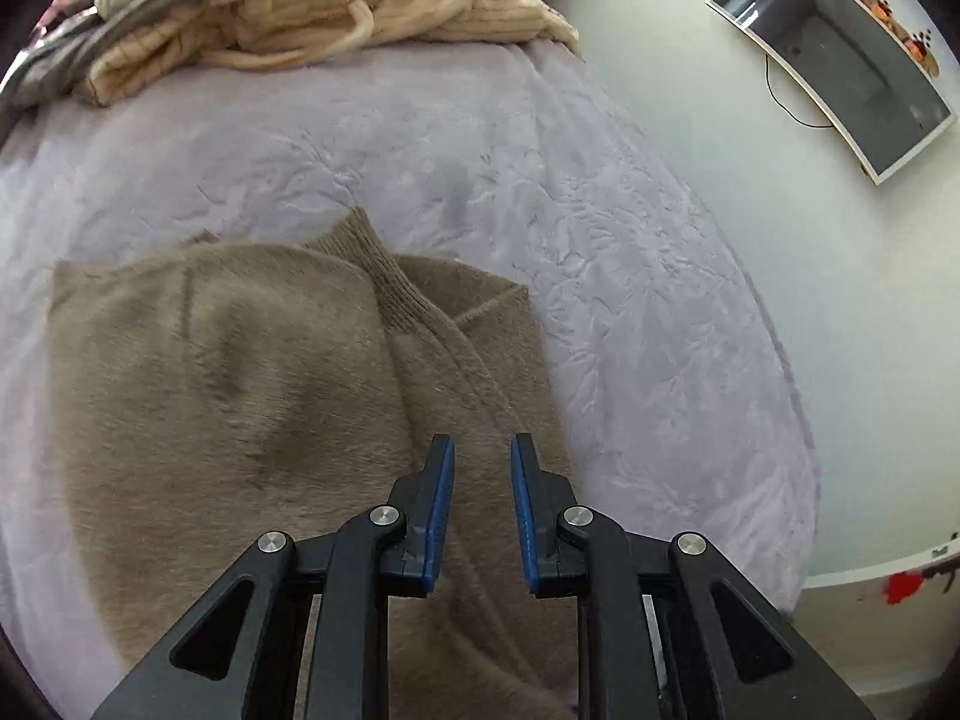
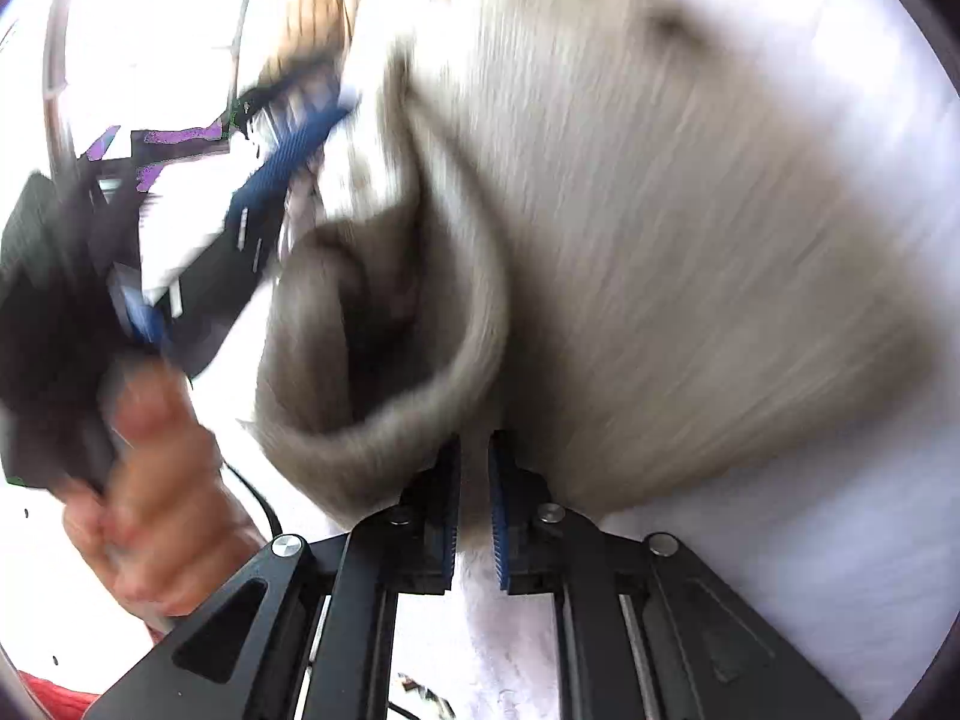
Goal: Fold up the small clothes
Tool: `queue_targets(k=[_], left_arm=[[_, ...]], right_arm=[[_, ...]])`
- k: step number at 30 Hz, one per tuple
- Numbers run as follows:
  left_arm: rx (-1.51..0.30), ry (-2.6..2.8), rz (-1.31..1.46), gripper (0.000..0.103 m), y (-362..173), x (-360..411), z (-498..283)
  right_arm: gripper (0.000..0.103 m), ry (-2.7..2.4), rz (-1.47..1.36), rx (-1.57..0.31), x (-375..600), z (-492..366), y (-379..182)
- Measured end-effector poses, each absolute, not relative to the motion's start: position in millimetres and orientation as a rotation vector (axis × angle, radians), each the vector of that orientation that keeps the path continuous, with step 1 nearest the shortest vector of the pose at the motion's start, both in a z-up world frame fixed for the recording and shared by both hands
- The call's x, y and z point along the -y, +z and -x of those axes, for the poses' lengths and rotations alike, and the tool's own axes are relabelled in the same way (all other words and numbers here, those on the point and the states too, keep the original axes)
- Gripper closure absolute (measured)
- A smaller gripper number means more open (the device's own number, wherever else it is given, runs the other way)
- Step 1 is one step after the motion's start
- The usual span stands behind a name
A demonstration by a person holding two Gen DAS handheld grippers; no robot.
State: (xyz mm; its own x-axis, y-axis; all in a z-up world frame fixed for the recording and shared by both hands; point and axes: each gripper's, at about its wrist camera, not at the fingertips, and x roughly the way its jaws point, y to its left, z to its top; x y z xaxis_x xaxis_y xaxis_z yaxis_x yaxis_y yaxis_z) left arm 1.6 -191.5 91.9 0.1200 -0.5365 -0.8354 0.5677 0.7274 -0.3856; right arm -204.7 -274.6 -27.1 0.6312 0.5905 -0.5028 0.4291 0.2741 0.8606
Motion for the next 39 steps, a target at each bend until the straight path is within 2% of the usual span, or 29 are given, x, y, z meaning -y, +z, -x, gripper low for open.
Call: queue_targets(k=[1,2,3,4,5,8,18,25,35,36,37,38,39], left_arm=[[-1.185,-0.783,-0.042,0.081,99,181,-4],[-1.173,-0.753,-0.044,0.066,103,172,-9],[-1.160,-0.722,-0.044,0.035,106,158,-11],[-1.132,-0.679,-0.040,0.025,108,146,-16],[-1.089,-0.638,-0.036,0.021,112,129,-18],[-1.068,-0.536,-0.037,0.021,114,93,-28],[-1.150,-0.263,0.043,0.021,55,12,-59],[-1.177,-0.301,0.083,0.021,35,10,-61],[-1.173,-0.277,0.117,0.019,20,6,-62],[-1.172,-0.276,0.109,0.019,20,7,-62],[-1.172,-0.273,0.102,0.019,20,9,-62],[-1.172,-0.271,0.093,0.019,21,11,-61],[-1.173,-0.271,0.087,0.019,23,13,-62]], right_arm=[[0.079,0.120,-1.357,-0.933,286,208,-25],[0.071,0.115,-1.380,-0.905,298,210,-24],[0.054,0.121,-1.413,-0.875,309,212,-25],[0.046,0.136,-1.460,-0.841,319,212,-27],[0.046,0.152,-1.505,-0.820,327,211,-29],[0.045,0.214,-1.572,-0.812,336,196,-35],[0.043,0.340,-1.302,-1.013,300,110,-8],[0.043,0.322,-0.978,-1.173,293,53,17],[0.043,0.412,-1.062,-1.169,299,2,-15],[0.048,0.409,-1.050,-1.171,295,1,-13],[0.071,0.399,-1.021,-1.181,291,-1,-12],[0.089,0.380,-0.994,-1.193,288,-3,-11],[0.089,0.381,-1.012,-1.186,287,-3,-10]])
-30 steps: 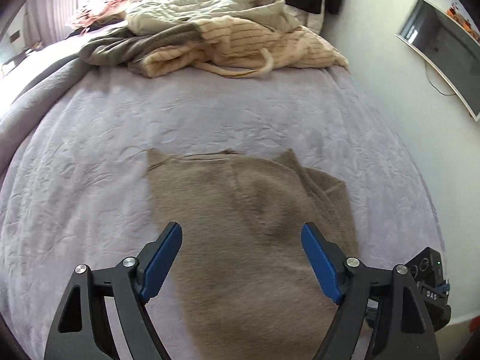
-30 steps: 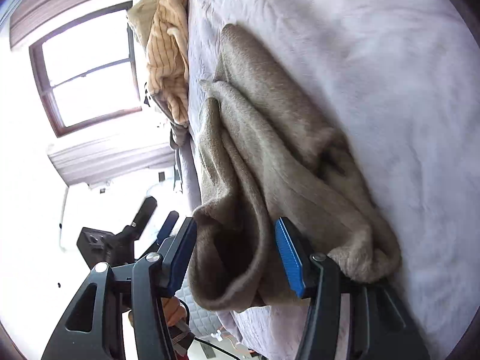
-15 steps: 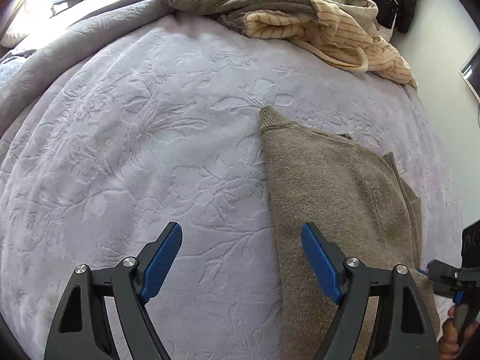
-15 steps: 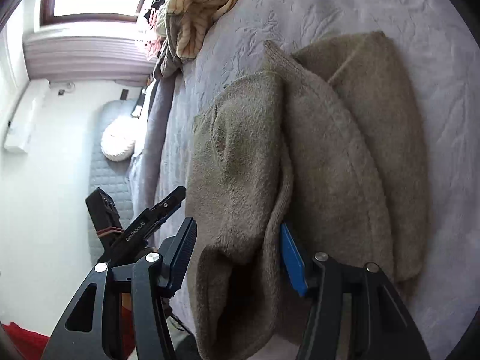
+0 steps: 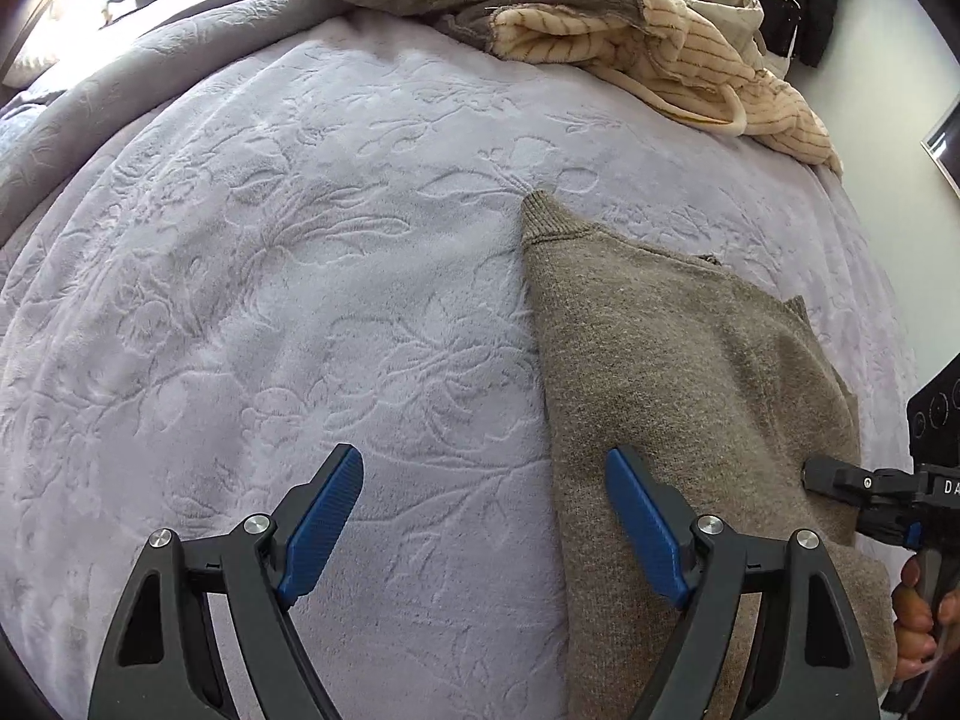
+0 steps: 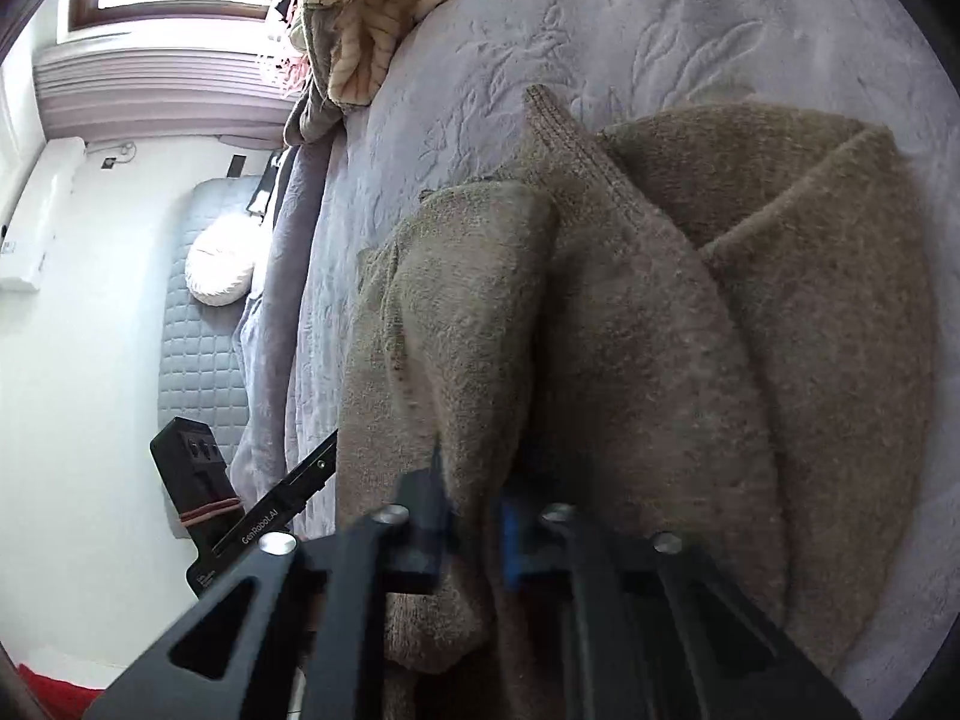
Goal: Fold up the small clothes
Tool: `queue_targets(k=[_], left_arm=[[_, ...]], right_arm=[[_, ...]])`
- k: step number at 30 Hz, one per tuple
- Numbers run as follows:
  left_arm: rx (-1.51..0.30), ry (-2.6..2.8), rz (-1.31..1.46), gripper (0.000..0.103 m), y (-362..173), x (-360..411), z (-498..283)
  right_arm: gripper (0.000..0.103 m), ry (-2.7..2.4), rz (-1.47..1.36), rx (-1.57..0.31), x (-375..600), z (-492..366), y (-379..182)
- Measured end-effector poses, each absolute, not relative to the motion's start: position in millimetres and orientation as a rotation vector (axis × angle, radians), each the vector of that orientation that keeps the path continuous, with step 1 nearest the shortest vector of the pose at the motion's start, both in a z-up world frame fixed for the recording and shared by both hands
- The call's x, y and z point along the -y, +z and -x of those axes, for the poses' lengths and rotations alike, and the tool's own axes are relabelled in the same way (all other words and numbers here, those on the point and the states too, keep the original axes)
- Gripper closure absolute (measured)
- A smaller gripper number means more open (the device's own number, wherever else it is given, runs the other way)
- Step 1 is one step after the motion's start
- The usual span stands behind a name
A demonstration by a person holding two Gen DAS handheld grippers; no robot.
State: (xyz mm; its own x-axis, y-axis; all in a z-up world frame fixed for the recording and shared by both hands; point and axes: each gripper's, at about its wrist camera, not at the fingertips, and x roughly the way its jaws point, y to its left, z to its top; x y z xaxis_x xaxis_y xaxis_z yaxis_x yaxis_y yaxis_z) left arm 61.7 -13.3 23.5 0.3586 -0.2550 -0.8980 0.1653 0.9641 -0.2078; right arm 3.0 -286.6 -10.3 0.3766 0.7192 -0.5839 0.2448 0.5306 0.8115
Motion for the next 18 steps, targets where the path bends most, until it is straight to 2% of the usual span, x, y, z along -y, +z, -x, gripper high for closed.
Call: queue_targets(k=[6,10,16,18], left_arm=[[-1.170,-0.366,0.096,0.019,48,35,-56],[-1.147,-0.436,0.041,0.019,58,79,-48],[-1.212,-0.478,0.061,0.019,30,124,-46],[-1.209,-0.473,0.021,0.012,19,133,-44]], right_arm=[[0.090,0.503,-1.145,-0.974,305,8,39],[0.090,0.504,-1.100,-0.943,319,14,59],[0.090,0.342,-1.151,-0.965,367,39,22],[0.090,0.273,-1.135,-1.015,379,46,0]])
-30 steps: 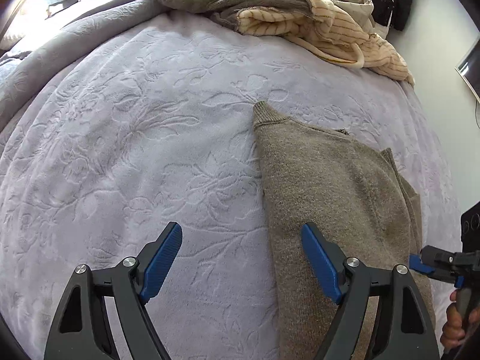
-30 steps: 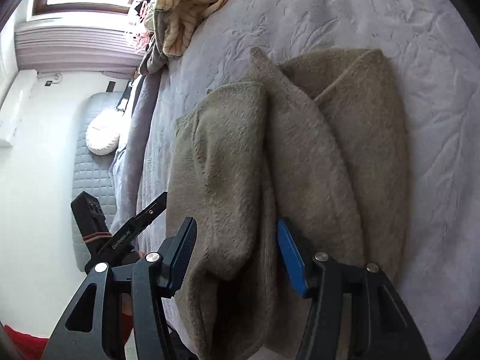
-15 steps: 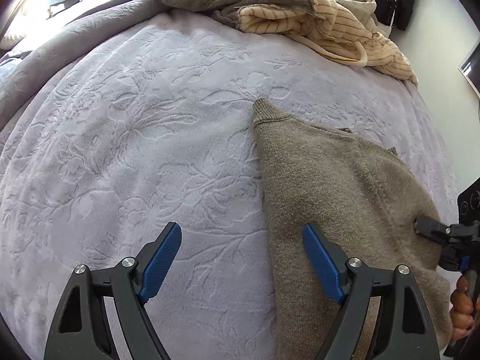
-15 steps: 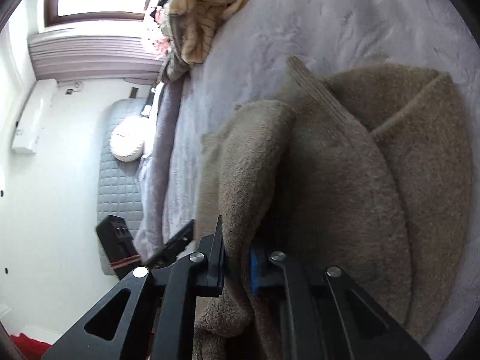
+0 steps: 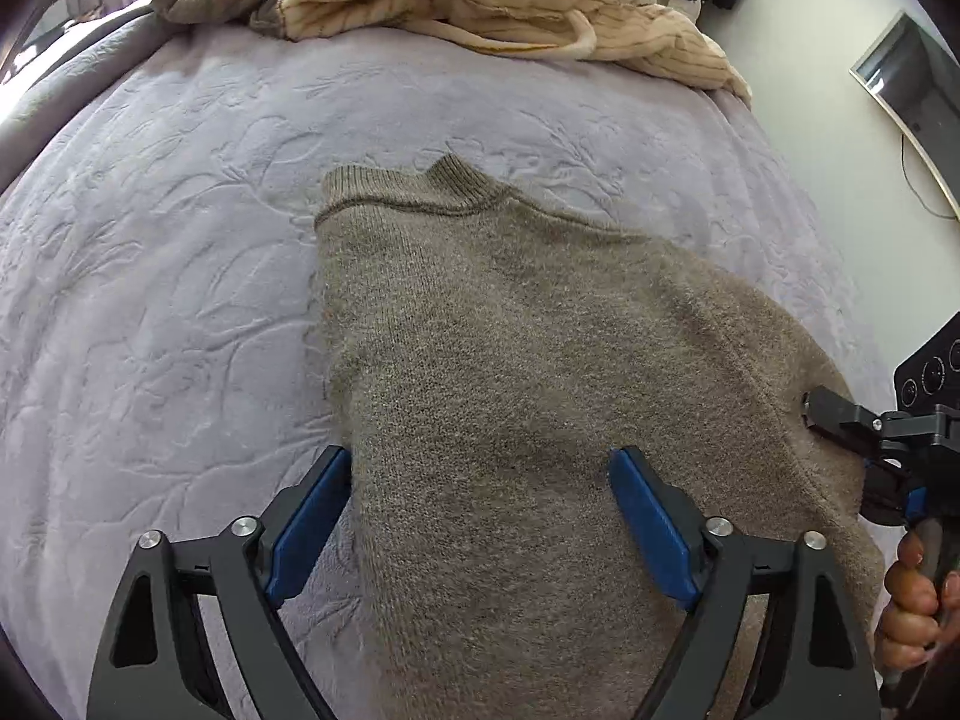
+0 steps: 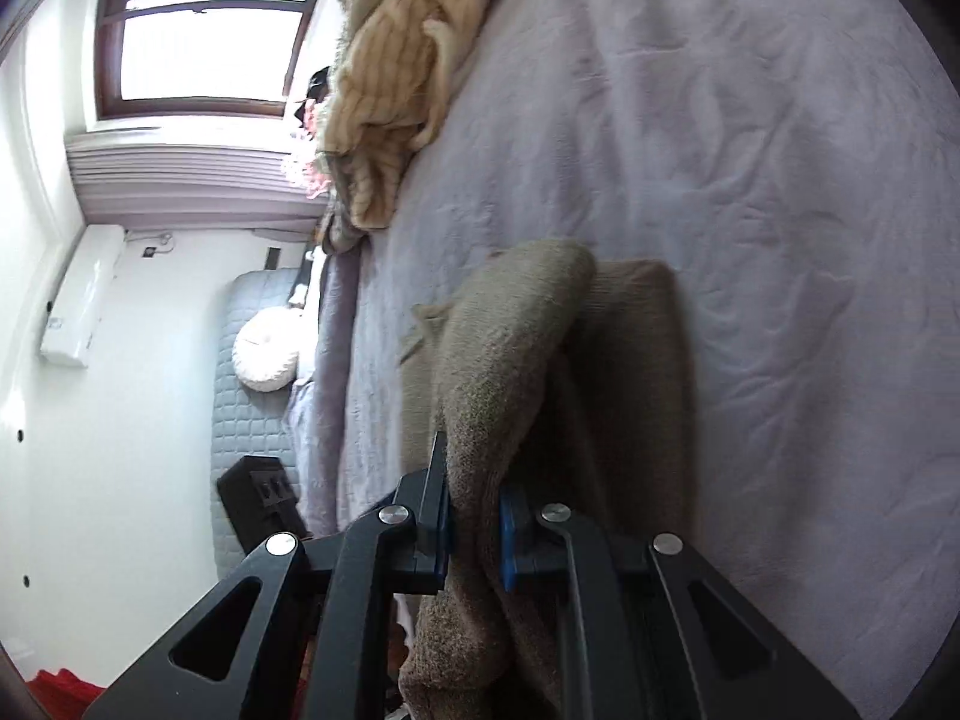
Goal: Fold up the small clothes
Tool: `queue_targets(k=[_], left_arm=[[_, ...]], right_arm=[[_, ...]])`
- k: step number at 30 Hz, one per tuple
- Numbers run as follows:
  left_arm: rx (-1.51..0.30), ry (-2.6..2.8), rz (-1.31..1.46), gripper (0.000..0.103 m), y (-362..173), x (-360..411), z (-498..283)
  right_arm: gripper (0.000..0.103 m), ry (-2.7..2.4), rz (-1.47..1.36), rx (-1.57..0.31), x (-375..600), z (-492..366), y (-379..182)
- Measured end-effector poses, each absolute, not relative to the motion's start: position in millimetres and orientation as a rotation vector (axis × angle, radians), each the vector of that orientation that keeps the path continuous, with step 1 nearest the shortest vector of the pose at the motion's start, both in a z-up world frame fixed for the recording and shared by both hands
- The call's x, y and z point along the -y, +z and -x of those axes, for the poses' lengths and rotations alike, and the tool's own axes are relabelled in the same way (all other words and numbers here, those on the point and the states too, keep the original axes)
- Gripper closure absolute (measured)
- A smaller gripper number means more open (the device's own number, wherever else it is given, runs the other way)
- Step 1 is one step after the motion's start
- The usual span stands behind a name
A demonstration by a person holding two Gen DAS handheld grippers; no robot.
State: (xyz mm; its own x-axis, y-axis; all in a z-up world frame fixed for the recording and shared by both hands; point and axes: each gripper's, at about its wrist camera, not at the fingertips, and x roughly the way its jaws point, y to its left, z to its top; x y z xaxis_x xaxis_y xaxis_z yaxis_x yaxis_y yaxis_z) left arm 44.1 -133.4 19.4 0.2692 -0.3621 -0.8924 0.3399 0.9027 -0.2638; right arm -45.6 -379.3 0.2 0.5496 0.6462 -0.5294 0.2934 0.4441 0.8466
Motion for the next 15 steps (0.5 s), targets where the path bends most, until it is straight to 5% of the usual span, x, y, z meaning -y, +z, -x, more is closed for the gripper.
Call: queue_targets(k=[4,11,15], left_arm=[[-1.263,-0.492,0.059,0.011,8,135,-46],[-1.203,-0.470,-0.091,0.011,37,127,-41],[-1.180,-0.449,-0.091,0.011,56,103,-41]], right_arm=[[0.088,0.175,-1.093,-1.111,389,55,-30],[0.082,-0.030,-0.734,-1.198,373,56,15],[0.081,-0.034,-0.770,-1.154,378,84,39]])
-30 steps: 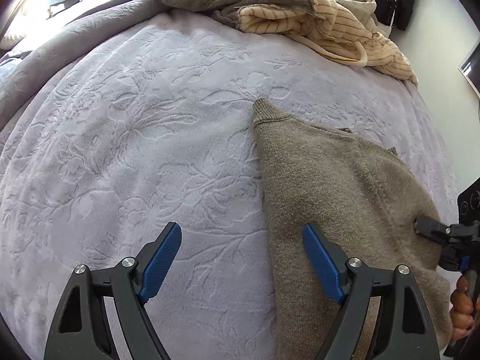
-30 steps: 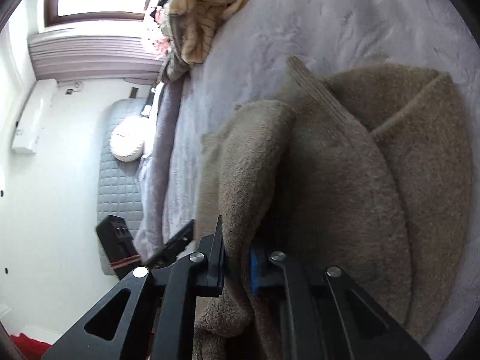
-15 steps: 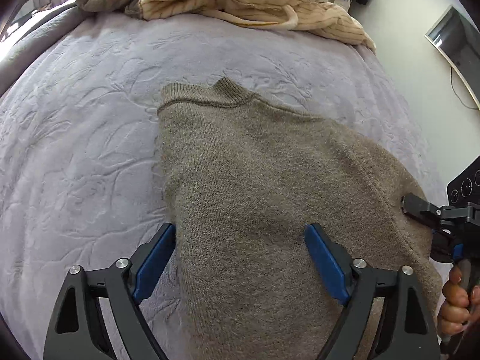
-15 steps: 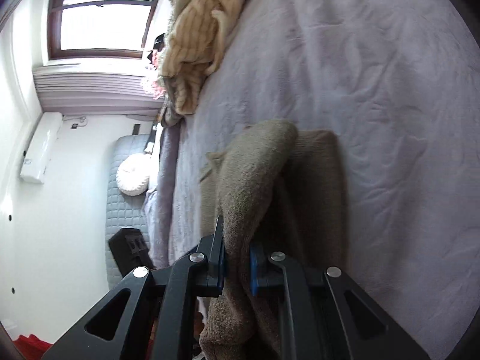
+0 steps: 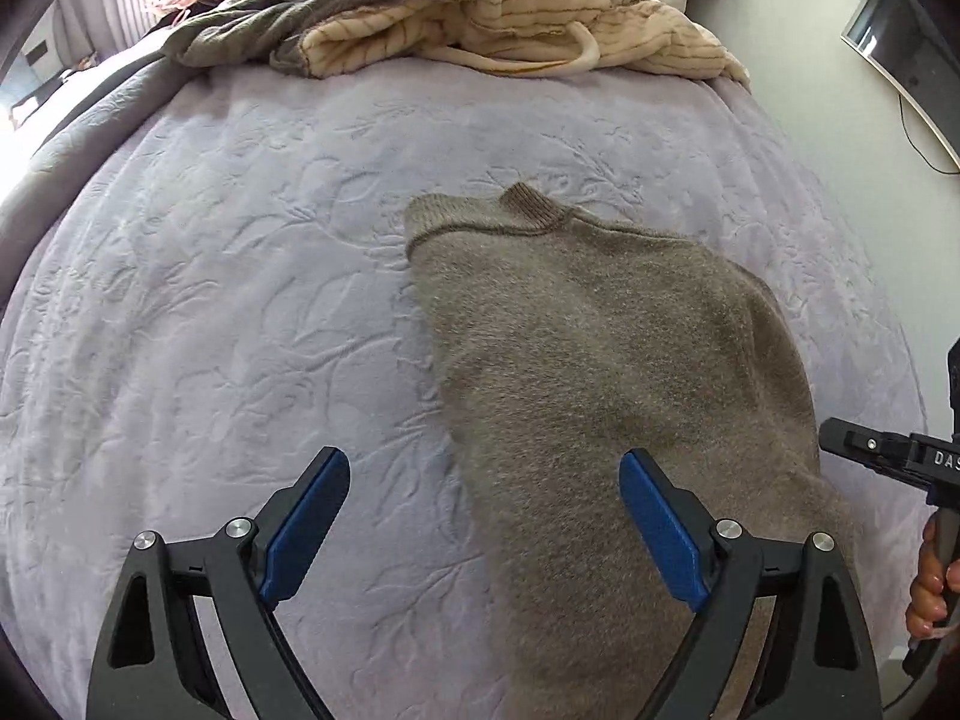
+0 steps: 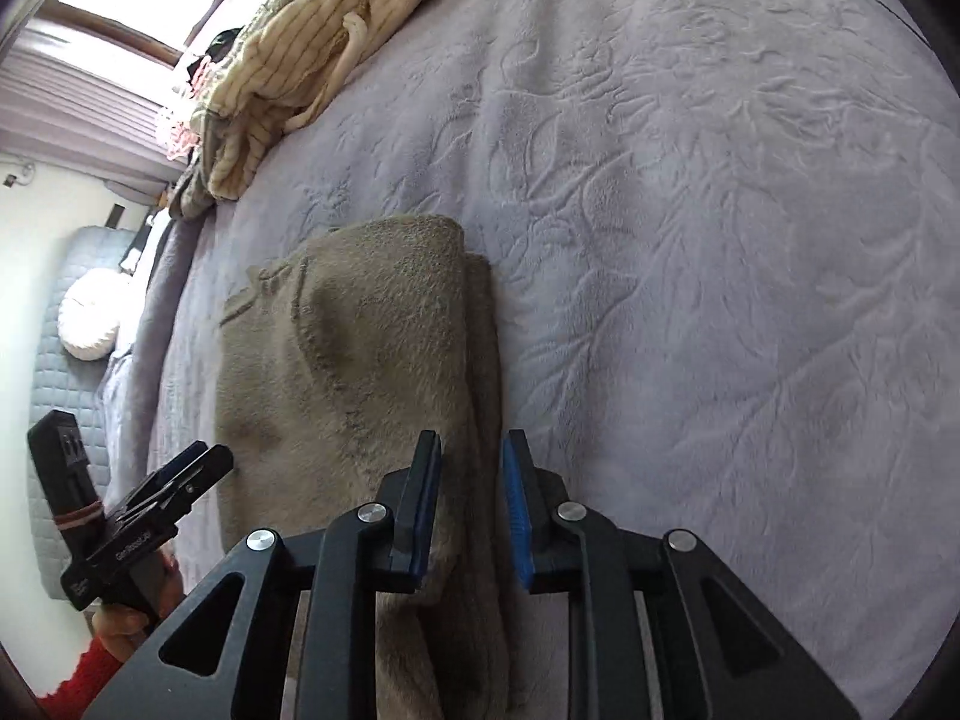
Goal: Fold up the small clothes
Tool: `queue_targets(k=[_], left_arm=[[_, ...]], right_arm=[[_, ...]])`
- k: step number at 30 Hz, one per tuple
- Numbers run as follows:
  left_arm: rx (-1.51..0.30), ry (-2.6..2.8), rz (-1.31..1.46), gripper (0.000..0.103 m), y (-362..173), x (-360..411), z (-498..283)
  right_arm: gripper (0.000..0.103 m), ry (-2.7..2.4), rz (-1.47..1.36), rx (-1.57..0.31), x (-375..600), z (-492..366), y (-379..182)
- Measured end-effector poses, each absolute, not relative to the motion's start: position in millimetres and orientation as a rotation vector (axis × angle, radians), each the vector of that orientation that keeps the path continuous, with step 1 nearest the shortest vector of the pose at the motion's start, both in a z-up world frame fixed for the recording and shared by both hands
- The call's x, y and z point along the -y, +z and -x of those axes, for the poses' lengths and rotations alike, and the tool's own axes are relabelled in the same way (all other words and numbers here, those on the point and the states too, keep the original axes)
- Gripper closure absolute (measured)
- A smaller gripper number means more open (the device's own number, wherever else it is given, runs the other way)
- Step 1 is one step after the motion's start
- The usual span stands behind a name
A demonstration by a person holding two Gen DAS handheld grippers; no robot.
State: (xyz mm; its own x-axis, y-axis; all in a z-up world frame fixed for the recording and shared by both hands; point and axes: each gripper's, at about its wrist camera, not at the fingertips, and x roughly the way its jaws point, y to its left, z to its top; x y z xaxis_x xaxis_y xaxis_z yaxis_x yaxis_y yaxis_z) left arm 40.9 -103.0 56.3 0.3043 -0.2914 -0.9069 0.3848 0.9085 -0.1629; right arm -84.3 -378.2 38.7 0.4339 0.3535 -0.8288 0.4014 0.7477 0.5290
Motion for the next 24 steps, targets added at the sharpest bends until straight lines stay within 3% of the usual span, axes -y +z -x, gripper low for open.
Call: queue_targets(k=[7,11,12,13,15,24], left_arm=[[-1.160,-0.490,-0.112,0.011,78,98,-20],[-1.213,-0.480,-0.225,0.011,51,108,14],[-1.234,-0.478,-0.227,0.011,39,105,21],[-1.260,-0.484,-0.197,0.010,29,98,26],[-1.313,-0.492,-0.132,0.009,13,83,34],[-1.312,-0.499,-0.148,0.009,18,70,44]], right_arm=[[0.081,0.146,-0.785,-1.078,343,111,74],[0.081,0.116,-0.714,-1.167,317,116,53],[0.082,0.080,-0.681,-1.214,314,122,42],[0.093,0.041,-0.651,-1.265,313,130,26],[0.099,0.022,-0.671,-1.273,318,152,8],[0.100,0.012,-0.578,-1.255,307,166,16]])
